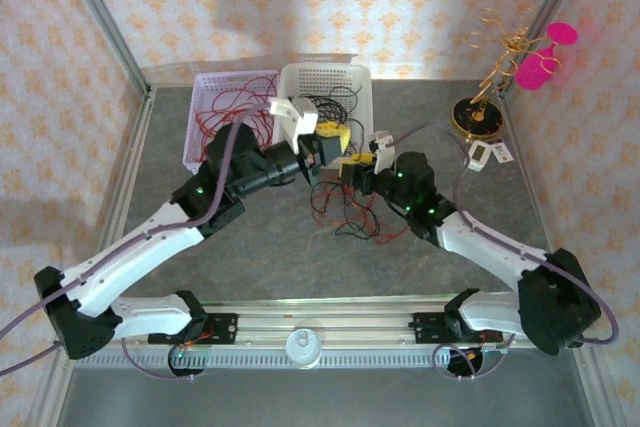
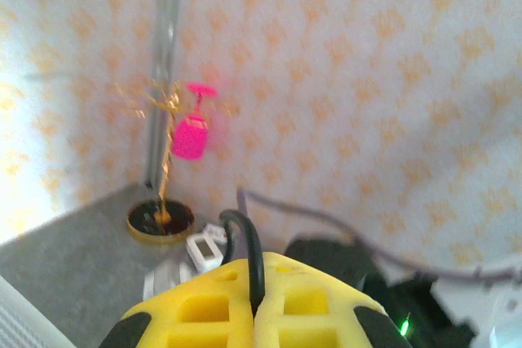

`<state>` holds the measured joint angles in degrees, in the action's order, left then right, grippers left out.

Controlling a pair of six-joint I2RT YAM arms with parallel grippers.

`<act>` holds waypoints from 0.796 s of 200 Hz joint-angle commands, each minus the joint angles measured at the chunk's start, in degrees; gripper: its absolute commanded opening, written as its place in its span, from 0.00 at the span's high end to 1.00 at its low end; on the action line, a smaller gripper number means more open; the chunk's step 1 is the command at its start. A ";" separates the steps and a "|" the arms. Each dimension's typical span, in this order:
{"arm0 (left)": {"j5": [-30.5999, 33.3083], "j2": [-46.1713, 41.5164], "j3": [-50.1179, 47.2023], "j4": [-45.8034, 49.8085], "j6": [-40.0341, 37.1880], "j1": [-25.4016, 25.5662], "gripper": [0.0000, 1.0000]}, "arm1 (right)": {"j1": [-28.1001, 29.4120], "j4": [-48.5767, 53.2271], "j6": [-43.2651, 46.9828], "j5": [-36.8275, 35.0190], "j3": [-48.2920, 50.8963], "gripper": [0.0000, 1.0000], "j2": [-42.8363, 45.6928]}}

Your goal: Untangle the cables

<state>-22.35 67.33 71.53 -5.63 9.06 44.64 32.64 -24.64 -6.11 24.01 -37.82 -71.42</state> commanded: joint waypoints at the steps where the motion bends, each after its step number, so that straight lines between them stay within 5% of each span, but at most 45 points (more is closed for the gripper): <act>1: 5.88 -2.08 8.23 3.04 0.48 0.09 1.00 | 0.75 -8.63 -3.76 -0.80 4.22 0.58 -2.97; 65: 13.50 0.46 26.30 9.16 -3.76 0.12 1.00 | 0.89 -14.57 -7.68 -2.82 11.99 0.62 -10.85; 159: 23.79 9.00 49.02 4.74 -18.97 0.01 1.00 | 0.84 -13.97 -8.60 -12.33 17.91 0.57 -12.78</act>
<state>-1.13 75.68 114.59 5.08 -3.77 44.64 33.34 -38.98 -13.89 16.27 -21.56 -82.35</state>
